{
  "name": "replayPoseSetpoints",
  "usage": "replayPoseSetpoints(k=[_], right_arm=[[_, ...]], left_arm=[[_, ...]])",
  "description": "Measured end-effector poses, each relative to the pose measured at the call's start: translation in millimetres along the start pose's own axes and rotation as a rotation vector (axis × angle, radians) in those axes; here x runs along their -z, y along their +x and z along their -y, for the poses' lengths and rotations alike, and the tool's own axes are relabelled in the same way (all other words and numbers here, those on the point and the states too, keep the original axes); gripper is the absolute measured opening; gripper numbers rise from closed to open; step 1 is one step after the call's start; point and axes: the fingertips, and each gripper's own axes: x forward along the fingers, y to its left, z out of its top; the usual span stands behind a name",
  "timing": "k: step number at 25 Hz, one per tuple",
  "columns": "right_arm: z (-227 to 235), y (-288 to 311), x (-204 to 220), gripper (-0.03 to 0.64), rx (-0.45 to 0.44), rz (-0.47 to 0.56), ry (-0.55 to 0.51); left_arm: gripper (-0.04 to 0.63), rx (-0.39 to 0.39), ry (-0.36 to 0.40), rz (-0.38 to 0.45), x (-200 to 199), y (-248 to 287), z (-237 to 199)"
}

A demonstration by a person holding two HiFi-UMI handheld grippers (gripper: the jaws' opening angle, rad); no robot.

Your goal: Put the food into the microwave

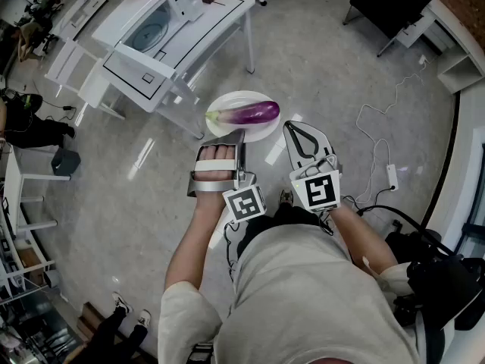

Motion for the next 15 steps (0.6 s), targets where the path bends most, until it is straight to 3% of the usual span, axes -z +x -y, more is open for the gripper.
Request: replayPoseSetpoints(k=[15], right_arm=[[33,-4,34,0.011,-0.083,0.036,0.025]], left_arm=[[0.028,0.012,0.012,-0.068,-46,28,1]])
